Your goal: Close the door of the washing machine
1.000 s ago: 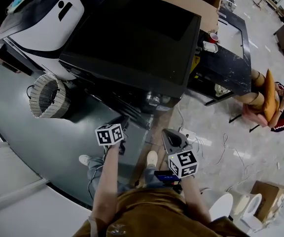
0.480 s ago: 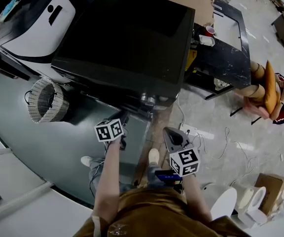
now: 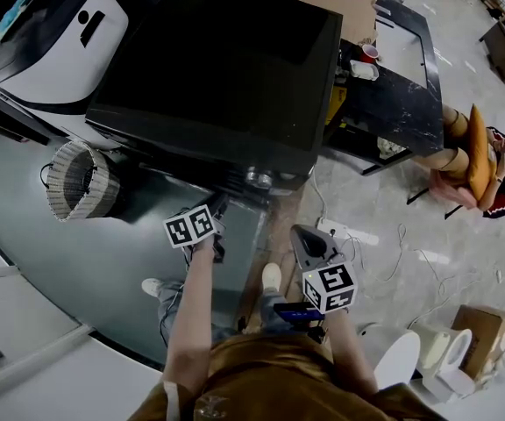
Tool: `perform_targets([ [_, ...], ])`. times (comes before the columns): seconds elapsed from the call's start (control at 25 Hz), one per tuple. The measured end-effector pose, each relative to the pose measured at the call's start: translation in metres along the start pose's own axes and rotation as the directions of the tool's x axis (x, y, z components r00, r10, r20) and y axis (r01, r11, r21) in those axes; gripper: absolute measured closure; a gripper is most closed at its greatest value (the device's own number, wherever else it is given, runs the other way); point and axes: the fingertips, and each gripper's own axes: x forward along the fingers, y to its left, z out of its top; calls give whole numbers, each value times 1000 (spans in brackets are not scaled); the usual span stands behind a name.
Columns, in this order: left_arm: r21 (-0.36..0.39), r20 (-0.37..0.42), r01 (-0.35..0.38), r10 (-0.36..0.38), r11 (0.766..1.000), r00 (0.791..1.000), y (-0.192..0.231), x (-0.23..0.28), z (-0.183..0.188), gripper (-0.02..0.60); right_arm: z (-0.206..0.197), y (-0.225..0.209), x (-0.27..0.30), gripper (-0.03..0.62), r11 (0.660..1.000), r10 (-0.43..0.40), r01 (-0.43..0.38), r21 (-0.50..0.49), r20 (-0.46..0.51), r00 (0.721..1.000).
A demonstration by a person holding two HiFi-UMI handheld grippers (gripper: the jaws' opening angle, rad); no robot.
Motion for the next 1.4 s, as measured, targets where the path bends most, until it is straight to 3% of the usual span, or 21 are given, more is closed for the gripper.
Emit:
perform_targets([
  [0.28,1,16,-9,9,1000,1000,0,-2,1,456,5,10,-12,580,1000,3,-2,-20,14,1000],
  [0.6,62,17,-50,49,997,999,-2,-6,1,454,22,20,-38,581,999,-20,22,-30,76,997],
  [0.88,89,111,-63,52,994,992,-6,-23,12,413,38,39,-40,580,987,-17,29,-158,75,997],
  [1.0,112,186,-65,43,992,982,-12,-48,21,417,48,53,-36,580,975,2,18,-219,91,996],
  [1.12,166,271,-75,28,983,962,-21,-87,30,459,59,68,-30,581,967,23,7,-255,112,993],
  [1.4,331,420,-179,25,927,907,-41,-184,48,508,90,107,-19,580,944,72,-10,-329,177,982],
])
